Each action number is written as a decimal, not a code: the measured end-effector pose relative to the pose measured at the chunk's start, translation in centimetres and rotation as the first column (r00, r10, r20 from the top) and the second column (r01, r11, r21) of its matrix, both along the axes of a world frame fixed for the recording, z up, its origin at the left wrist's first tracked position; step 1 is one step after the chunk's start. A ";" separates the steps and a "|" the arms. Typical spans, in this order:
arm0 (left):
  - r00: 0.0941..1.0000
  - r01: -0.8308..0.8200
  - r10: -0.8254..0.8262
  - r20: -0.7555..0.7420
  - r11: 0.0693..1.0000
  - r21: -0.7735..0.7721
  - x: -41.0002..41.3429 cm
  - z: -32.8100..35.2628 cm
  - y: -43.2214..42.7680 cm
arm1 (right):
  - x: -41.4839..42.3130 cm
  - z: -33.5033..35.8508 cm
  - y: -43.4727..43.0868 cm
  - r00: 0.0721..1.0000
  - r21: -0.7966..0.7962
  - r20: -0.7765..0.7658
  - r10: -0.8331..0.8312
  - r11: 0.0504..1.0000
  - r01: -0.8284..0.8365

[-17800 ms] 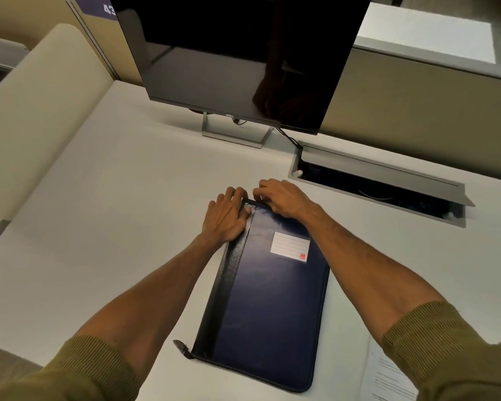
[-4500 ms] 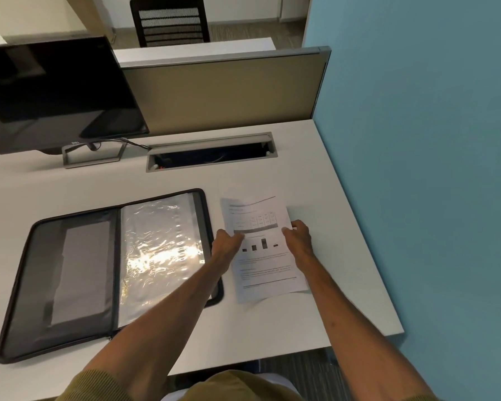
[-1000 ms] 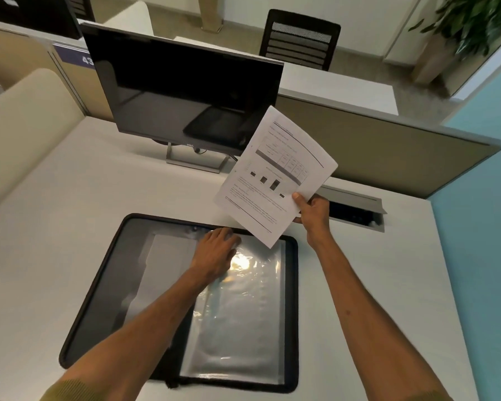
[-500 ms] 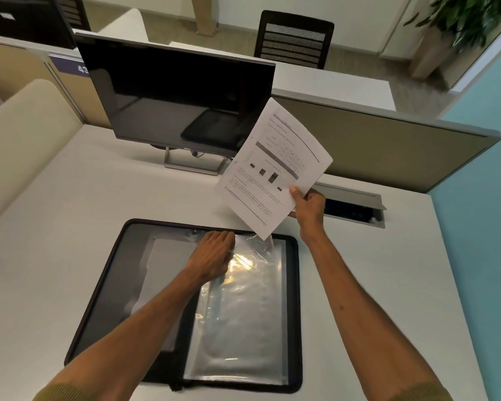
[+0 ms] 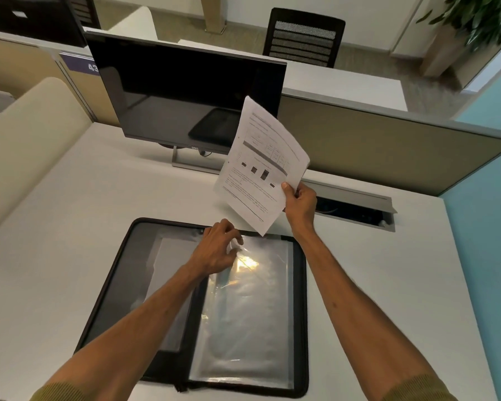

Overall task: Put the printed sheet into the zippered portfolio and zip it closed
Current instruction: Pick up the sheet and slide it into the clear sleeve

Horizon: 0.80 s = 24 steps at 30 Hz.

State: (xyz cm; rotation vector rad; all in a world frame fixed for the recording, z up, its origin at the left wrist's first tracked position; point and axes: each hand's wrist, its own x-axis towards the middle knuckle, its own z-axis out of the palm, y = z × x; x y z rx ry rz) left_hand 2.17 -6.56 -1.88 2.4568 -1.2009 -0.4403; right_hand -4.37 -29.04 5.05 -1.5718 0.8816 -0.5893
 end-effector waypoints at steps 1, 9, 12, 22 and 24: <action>1.000 0.006 -0.006 -0.002 1.000 -0.009 0.0 0.0 0.0 | 0.0 -0.2 0.0 1.000 -0.008 -0.011 0.003 1.000 -0.003; 1.000 0.011 -0.011 0.023 1.000 0.003 -0.1 -0.4 -0.6 | 0.1 -0.2 -0.5 1.000 0.032 0.004 0.013 0.999 -0.013; 0.999 0.006 -0.005 0.051 1.000 -0.015 -0.1 -0.5 -0.8 | -0.3 -0.7 -0.6 0.998 0.018 -0.050 0.045 0.999 -0.044; 0.999 -0.013 0.012 0.039 0.999 0.032 0.1 -0.5 -1.2 | -2.9 -1.7 -2.6 0.948 -0.053 -0.267 0.173 0.980 -0.194; 0.999 -0.019 0.016 0.042 0.998 0.056 0.0 -0.5 -1.4 | -3.2 -1.8 -3.1 0.938 -0.047 -0.290 0.191 0.976 -0.213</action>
